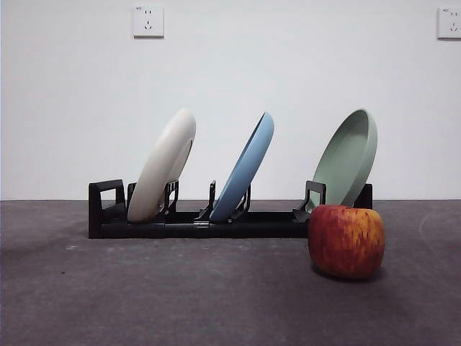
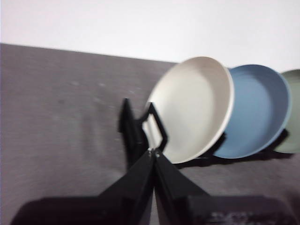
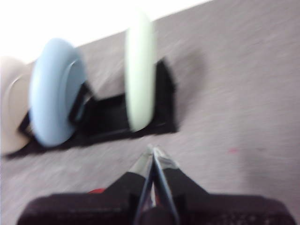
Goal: Take the yellow plate from the plate rack,put the plate on the table,take the apple from the table,put the apple in the plate
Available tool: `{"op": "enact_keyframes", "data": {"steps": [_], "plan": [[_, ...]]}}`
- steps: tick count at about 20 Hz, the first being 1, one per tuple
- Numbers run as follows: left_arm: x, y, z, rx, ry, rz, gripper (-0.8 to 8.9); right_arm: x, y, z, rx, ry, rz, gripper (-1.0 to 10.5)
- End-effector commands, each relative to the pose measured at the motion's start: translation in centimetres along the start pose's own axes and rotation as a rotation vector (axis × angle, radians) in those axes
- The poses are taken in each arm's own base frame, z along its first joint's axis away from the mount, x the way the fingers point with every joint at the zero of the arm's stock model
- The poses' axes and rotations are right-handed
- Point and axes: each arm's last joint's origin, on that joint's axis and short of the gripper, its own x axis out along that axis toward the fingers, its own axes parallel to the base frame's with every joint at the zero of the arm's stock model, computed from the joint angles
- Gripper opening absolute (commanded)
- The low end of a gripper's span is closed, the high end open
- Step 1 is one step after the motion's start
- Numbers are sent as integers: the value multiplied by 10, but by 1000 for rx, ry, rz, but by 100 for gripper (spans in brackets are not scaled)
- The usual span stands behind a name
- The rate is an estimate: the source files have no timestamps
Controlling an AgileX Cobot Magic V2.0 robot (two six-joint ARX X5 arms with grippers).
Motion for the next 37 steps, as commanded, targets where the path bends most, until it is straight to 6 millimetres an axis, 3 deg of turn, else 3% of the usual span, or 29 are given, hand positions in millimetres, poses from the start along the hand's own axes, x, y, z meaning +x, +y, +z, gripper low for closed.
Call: {"op": "enact_keyframes", "data": {"steps": [1,6,8,9,10,14,15,20,27,32,33,35,37], "plan": [[23,1,20,-21,63,-78,-8,14,3,10,-22,68,67,-16],[79,-7,58,-50,195,-238,-4,42,10,30,-14,182,214,25],[100,-18,67,-47,243,-276,8,49,12,37,-20,195,244,117],[110,-25,71,-43,265,-297,61,52,13,41,-19,197,254,175],[119,-32,75,-38,283,-313,140,54,14,44,-19,196,255,225],[151,-60,84,-3,336,-316,181,55,14,46,-20,194,256,258],[157,-66,86,12,347,-282,245,55,14,46,-20,195,256,258],[188,-85,88,85,416,-232,257,54,14,44,-21,213,251,257],[215,-86,64,90,492,-200,256,54,14,44,-21,212,251,257],[223,-85,56,89,517,-198,245,54,14,44,-21,213,250,256],[223,-86,56,90,516,-198,202,54,14,44,-21,212,249,256],[223,-86,55,96,517,-203,-7,54,14,44,-21,212,249,253],[223,-86,56,110,515,-207,-8,54,14,44,-21,212,249,253]]}}
